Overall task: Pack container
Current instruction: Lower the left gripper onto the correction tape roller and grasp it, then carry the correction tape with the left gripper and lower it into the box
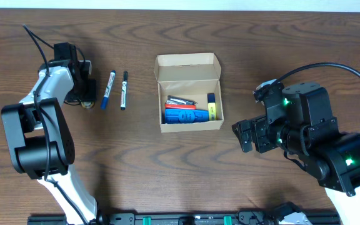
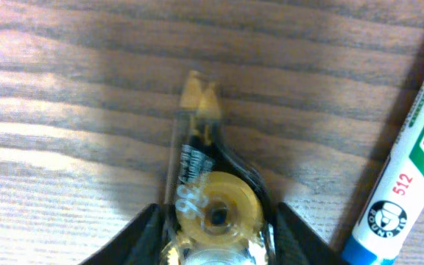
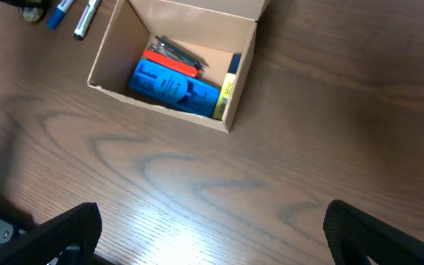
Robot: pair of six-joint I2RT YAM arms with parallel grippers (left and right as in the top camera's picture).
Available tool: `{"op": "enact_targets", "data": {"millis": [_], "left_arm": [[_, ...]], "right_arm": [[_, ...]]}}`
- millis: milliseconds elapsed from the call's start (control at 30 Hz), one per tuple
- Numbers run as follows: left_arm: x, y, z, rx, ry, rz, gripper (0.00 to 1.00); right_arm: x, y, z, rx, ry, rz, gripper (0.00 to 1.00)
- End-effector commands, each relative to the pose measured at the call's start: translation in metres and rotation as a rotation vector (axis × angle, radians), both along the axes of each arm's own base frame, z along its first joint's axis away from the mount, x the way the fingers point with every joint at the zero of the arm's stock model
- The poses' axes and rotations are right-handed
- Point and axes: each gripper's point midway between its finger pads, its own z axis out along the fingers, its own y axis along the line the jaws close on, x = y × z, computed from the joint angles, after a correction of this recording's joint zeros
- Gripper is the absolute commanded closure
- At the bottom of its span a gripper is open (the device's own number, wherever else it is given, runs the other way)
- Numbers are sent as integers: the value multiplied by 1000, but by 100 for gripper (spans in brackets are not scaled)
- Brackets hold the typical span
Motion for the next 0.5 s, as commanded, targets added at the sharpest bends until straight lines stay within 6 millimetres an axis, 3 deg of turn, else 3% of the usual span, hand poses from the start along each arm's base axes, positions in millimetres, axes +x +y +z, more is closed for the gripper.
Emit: {"op": "enact_targets", "data": {"millis": [0,167,467], "left_arm": [[-11,5,-11,10,65,46,66],[-6,6,9,5,82,55,70],[15,-1,77,-27,56,93,80]], "right_arm": [[1,-1,5,-2,-15,0,1],[1,-1,5,-2,-15,0,1],[1,-1,5,-2,-15,0,1]]}}
